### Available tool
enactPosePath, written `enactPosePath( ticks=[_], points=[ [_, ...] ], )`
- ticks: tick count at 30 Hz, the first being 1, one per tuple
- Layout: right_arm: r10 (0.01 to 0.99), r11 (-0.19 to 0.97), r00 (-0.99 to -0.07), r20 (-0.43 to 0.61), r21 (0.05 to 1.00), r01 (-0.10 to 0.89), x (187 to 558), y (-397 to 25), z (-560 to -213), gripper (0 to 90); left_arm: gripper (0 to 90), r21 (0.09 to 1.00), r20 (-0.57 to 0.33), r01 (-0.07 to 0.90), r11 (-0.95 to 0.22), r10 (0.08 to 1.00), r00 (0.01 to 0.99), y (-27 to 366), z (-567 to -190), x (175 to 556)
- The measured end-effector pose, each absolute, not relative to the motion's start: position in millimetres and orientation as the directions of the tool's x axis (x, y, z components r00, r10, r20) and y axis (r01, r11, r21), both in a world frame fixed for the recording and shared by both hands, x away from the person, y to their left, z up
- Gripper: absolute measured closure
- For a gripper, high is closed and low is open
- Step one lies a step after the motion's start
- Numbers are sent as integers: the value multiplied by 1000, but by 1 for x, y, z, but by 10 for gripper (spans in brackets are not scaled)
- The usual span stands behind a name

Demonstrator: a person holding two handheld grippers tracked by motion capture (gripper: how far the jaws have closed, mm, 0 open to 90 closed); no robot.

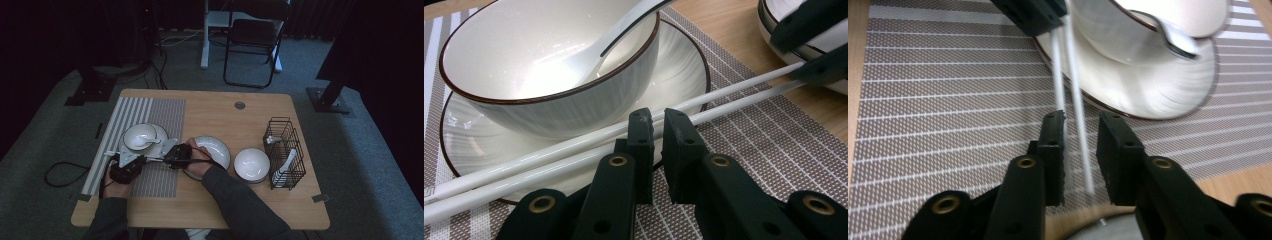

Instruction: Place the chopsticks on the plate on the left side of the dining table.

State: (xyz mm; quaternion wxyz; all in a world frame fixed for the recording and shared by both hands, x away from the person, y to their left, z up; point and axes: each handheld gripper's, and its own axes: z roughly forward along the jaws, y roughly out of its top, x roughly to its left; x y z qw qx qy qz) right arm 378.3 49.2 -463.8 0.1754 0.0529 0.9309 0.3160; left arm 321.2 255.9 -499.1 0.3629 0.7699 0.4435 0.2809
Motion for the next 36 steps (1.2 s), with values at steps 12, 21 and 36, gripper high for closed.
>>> enactPosePath(
  ticks=[12,21,36],
  points=[
    [224,790,-939,-262,613,18,382,36,-466,652,833,809,110,482,-336,892,438,257,-500,321],
    [213,806,-944,-252,592,24,386,43,-473,727,829,811,111,480,-336,893,437,258,-500,321],
    [239,807,-936,-259,589,43,393,47,-474,773,825,813,103,483,-326,896,432,259,-500,320]
  ],
)
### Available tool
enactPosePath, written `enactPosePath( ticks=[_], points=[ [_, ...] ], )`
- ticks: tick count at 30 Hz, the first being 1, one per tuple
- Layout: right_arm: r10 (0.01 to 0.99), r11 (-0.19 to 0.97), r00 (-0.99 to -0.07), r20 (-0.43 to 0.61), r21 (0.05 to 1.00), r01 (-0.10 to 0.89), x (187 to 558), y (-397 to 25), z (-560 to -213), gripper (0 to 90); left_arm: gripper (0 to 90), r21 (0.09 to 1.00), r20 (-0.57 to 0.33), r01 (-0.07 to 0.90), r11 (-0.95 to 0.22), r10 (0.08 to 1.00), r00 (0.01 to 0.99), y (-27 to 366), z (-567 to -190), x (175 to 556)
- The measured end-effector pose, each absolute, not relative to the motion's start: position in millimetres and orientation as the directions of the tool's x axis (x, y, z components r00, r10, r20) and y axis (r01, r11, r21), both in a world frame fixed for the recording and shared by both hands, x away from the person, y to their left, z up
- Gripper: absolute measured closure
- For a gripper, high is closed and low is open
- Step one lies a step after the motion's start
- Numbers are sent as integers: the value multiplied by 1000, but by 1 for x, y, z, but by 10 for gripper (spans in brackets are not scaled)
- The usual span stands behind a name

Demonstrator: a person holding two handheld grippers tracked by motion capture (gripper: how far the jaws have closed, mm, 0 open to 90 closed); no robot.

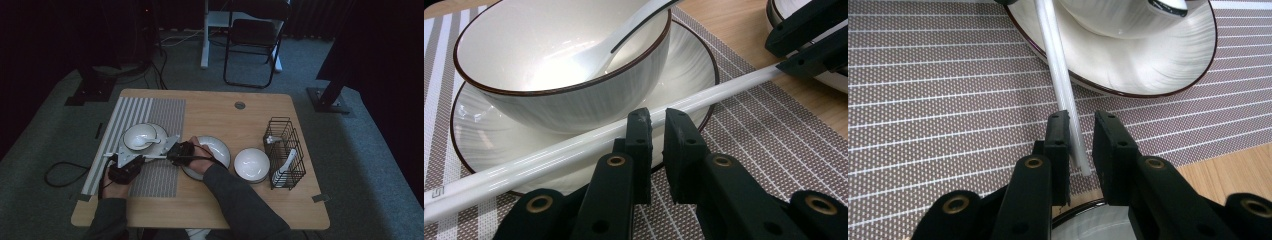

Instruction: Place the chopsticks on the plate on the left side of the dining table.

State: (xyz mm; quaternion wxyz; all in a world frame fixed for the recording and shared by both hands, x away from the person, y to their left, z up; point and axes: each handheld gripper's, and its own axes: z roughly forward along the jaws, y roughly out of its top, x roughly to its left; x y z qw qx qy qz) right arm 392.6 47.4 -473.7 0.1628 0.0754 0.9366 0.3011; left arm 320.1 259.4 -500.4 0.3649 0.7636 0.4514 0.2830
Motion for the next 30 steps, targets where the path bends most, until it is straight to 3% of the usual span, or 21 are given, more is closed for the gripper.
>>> enactPosePath(
  ticks=[11,21,30],
  points=[
    [240,820,-930,-278,570,41,392,48,-474,775,822,813,102,483,-324,897,430,259,-501,320],
    [275,787,-919,-282,615,47,378,37,-459,655,808,816,105,482,-320,902,420,262,-499,319],
    [291,763,-922,-254,643,64,353,25,-459,612,796,827,103,477,-296,916,388,274,-494,317]
  ],
)
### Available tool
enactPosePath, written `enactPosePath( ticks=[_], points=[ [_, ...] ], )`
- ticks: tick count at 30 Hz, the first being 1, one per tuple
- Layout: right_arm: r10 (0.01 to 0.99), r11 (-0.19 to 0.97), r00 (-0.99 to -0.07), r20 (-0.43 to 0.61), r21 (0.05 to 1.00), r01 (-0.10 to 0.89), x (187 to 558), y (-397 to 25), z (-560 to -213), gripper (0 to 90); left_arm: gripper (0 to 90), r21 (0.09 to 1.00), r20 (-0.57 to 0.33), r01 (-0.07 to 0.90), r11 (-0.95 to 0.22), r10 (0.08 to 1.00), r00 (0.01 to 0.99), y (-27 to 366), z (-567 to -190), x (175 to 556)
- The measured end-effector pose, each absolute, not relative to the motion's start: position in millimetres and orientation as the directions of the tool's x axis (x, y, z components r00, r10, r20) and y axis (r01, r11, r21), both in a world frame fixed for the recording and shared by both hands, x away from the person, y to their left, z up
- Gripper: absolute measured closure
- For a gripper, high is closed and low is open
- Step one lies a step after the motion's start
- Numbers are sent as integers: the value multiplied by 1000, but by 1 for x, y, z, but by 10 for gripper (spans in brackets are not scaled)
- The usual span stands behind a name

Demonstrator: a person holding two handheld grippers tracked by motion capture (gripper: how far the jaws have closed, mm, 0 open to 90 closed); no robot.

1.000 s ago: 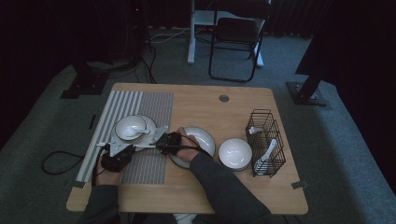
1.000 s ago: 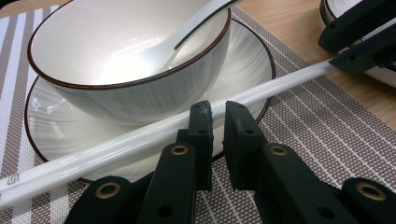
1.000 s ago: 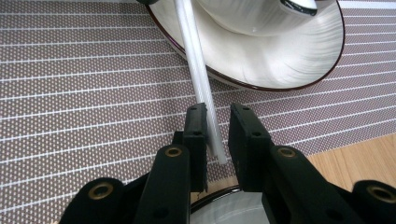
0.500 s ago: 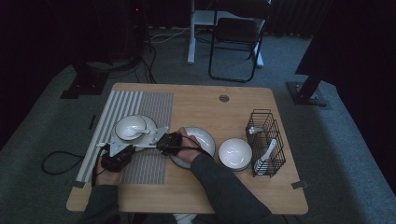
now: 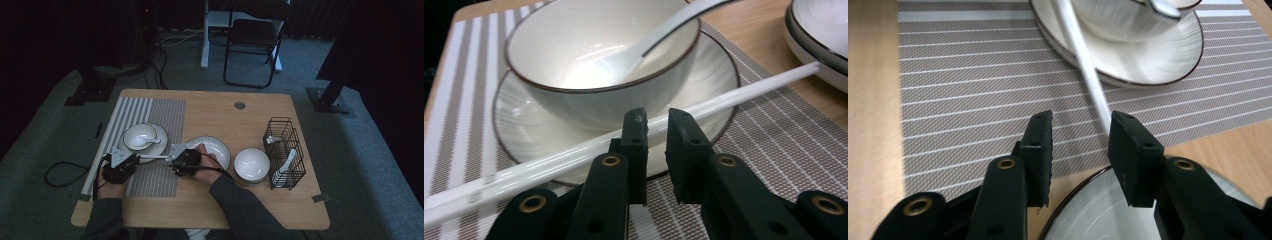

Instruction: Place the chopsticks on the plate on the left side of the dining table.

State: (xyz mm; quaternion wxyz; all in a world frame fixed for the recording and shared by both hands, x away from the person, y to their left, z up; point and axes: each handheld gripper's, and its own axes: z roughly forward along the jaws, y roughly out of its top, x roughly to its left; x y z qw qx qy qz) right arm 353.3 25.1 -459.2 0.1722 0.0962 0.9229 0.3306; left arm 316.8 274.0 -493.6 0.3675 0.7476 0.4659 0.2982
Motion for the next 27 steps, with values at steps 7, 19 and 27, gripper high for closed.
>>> enactPosePath(
  ticks=[7,19,27],
  points=[
    [342,711,-914,-219,696,99,336,8,-462,600,777,835,111,476,-277,931,347,288,-487,318],
    [414,657,-885,-213,743,128,325,-17,-461,584,734,837,129,489,-245,957,259,323,-483,325],
    [435,635,-877,-206,761,136,325,-23,-459,578,709,848,104,497,-183,978,181,351,-481,324]
  ],
)
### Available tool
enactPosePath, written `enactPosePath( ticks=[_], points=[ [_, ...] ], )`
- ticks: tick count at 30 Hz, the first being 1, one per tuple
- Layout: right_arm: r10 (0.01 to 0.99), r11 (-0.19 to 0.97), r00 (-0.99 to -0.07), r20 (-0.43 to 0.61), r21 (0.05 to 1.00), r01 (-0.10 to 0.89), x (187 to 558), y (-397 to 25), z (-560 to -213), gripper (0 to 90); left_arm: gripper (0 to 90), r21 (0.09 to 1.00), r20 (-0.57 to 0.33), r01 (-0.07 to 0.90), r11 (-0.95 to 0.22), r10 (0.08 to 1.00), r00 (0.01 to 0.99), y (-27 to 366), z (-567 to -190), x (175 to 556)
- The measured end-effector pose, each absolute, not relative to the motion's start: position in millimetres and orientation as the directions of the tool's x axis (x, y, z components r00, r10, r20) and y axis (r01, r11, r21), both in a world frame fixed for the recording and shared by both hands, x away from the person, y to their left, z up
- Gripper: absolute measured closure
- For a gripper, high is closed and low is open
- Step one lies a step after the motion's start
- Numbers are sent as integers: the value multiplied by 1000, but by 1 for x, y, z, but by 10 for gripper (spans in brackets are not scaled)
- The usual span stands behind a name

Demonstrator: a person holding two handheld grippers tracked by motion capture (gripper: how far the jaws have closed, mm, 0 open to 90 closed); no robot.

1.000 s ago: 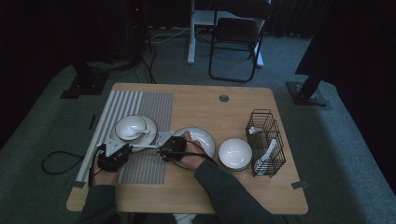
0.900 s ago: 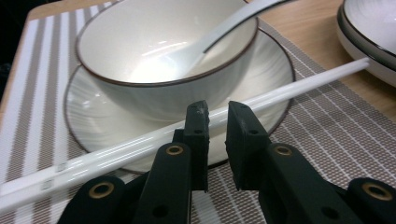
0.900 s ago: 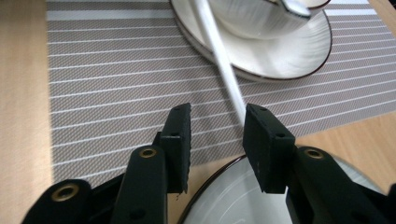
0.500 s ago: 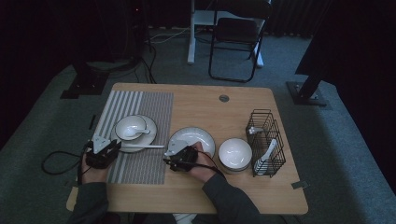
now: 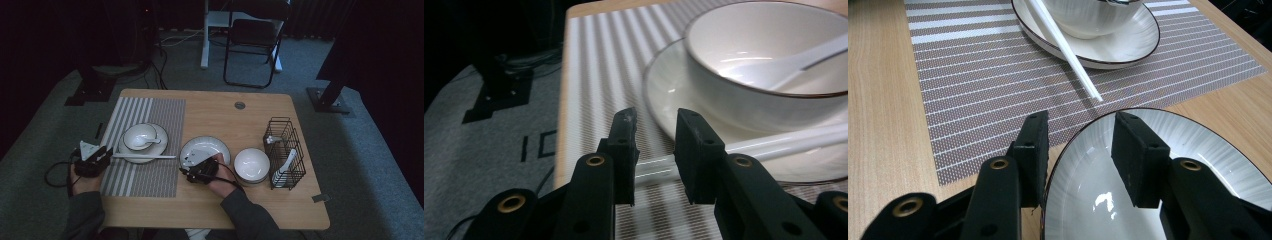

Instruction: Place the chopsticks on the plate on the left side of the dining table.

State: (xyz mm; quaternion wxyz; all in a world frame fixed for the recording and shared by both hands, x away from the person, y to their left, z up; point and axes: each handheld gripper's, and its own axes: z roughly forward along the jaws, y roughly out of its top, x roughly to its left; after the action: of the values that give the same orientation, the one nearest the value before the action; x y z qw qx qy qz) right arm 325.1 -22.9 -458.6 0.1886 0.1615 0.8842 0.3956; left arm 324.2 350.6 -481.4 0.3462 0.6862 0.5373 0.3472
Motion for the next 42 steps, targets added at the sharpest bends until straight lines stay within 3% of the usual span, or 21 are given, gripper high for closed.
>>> enactPosePath(
  ticks=[15,42],
  points=[
    [442,630,-876,-192,762,151,326,-26,-461,574,692,825,95,547,-139,990,108,383,-491,328],
    [439,630,-879,-183,760,157,325,-26,-464,571,673,802,76,582,-133,990,121,381,-505,335]
  ],
)
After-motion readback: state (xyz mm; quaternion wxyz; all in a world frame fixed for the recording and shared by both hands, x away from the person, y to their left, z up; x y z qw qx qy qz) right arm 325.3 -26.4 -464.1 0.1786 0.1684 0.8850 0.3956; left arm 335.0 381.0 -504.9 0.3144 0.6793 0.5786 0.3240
